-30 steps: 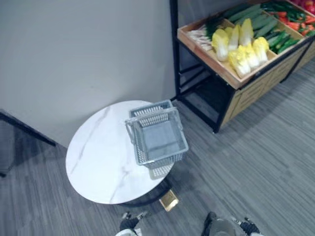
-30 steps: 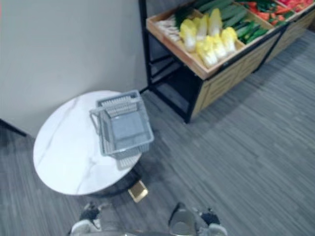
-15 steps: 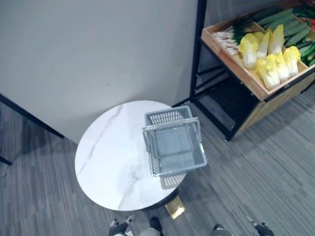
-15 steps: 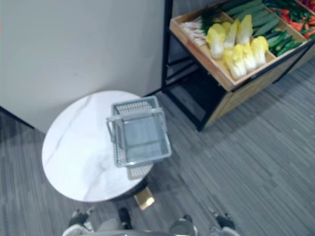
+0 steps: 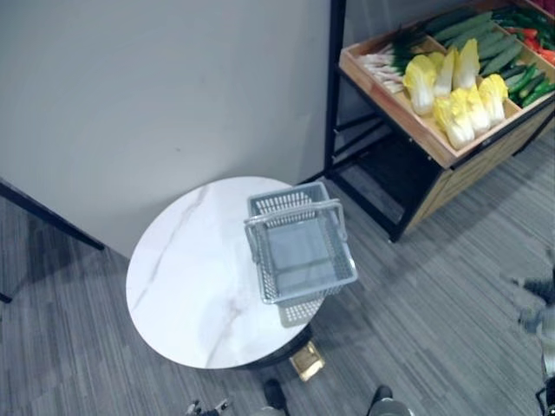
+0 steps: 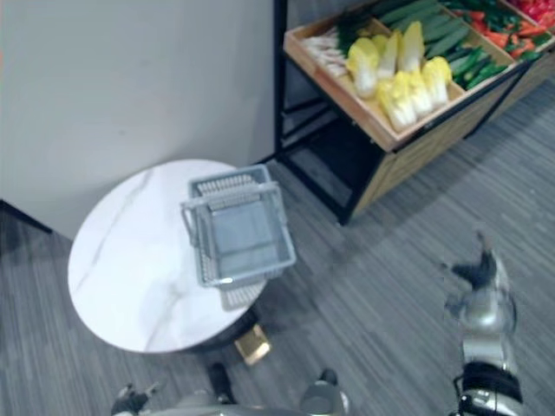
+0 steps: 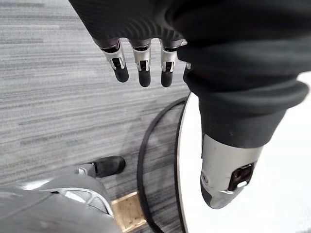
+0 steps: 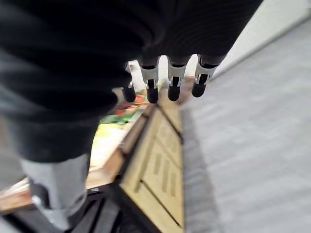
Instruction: Pick vegetable in the basket
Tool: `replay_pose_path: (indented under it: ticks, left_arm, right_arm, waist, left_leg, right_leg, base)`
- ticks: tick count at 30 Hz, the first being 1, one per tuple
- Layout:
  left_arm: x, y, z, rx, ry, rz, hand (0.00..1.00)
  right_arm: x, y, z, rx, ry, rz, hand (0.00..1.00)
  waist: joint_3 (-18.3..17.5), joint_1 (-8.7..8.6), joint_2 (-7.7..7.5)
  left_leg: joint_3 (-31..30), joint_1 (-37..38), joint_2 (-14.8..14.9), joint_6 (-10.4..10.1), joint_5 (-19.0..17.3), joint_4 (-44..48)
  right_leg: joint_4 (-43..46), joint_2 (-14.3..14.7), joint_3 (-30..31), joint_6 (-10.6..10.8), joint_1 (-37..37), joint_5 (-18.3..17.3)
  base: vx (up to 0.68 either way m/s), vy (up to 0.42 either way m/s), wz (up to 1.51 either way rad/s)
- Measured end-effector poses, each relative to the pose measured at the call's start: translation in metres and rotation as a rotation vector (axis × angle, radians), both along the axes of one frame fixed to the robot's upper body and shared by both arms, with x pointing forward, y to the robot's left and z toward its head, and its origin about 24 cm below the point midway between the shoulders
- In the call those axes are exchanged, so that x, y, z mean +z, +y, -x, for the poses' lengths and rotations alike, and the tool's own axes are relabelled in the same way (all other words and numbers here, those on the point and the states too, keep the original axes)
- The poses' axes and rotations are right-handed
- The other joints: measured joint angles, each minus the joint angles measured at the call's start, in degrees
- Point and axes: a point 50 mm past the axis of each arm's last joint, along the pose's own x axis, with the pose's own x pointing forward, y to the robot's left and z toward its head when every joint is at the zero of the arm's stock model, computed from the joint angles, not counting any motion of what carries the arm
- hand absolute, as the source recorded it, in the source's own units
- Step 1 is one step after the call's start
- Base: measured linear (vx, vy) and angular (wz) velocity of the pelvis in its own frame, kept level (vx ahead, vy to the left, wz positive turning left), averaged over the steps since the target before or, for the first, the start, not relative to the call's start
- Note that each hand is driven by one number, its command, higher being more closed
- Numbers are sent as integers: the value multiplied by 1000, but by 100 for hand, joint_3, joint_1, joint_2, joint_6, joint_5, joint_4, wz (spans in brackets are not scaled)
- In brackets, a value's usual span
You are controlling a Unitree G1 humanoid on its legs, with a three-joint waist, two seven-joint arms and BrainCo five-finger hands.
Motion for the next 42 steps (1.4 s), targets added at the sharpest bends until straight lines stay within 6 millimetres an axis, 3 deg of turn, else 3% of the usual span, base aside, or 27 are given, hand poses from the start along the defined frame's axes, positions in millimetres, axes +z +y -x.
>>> replay_pose_path:
  ticks: [4, 6, 11, 13, 15, 20, 26, 33, 42]
  left_arm:
    - [2, 1, -3, -9, -14, 6, 0]
    - [3, 1, -6, -12, -25, 5, 0]
    - [5, 4, -9, -23, -42, -10, 0]
    - [6, 4, -11, -24, -47, -11, 0]
    - [6, 4, -12, -23, -48, -13, 0]
    - [6, 3, -15, -11, -53, -20, 0]
    - [7, 1, -21, 0, -73, -12, 0]
    - [8, 2, -24, -3, -80, -15, 0]
    - [13, 5, -44, -32, -123, -28, 0]
  right_arm:
    - [50, 42, -28, 182, -132, 193, 0]
    - [70, 68, -43, 287, -206, 229, 0]
    - [99, 121, -74, 485, -290, 257, 0]
    - [108, 148, -90, 606, -280, 263, 0]
    - [115, 165, -102, 673, -269, 269, 0]
    - [115, 191, -121, 749, -186, 296, 0]
    - [117, 211, -125, 827, -143, 343, 0]
    - [126, 233, -123, 921, -165, 289, 0]
    - [131, 269, -127, 1010, -176, 237, 0]
  waist:
    - [-86, 66, -115]
    - [-161, 148, -281]
    - [-206, 276, -350]
    - [-208, 470, -358]
    - [-206, 557, -357]
    - [-163, 795, -342]
    - [113, 812, -355]
    - [152, 828, -414]
    - [229, 833, -451]
  left_leg:
    - [-100, -124, 33, -6, 44, 0]
    - [-140, -218, 57, -10, 75, 3]
    - [-290, -308, 98, -25, 187, 39]
    - [-293, -320, 137, -35, 206, 39]
    - [-376, -419, 170, -48, 276, 32]
    - [-511, -615, 307, -53, 391, 1]
    - [-593, -794, 416, -110, 473, 1]
    - [-563, -897, 429, -125, 510, 2]
    - [-568, -902, 416, -77, 552, 26]
  right_leg:
    - [-37, 54, -53, -20, -26, 101]
    - [-90, 104, -44, -74, -67, 140]
    - [-120, 161, 17, -240, -63, 259]
    - [-155, 211, 89, -240, -66, 259]
    - [-201, 259, 90, -240, -90, 259]
    - [-223, 415, 80, -241, -209, 250]
    - [-228, 489, 36, -269, -325, 231]
    - [-273, 490, 101, -218, -454, 329]
    - [-219, 491, 118, -230, -484, 315]
  base:
    - [39, -16, 10]
    - [61, -14, 10]
    - [37, -1, 15]
    - [-16, -5, -1]
    - [-62, -22, 12]
    - [-107, -29, 8]
    - [-114, -2, 6]
    - [26, -10, -4]
    - [75, -13, -1]
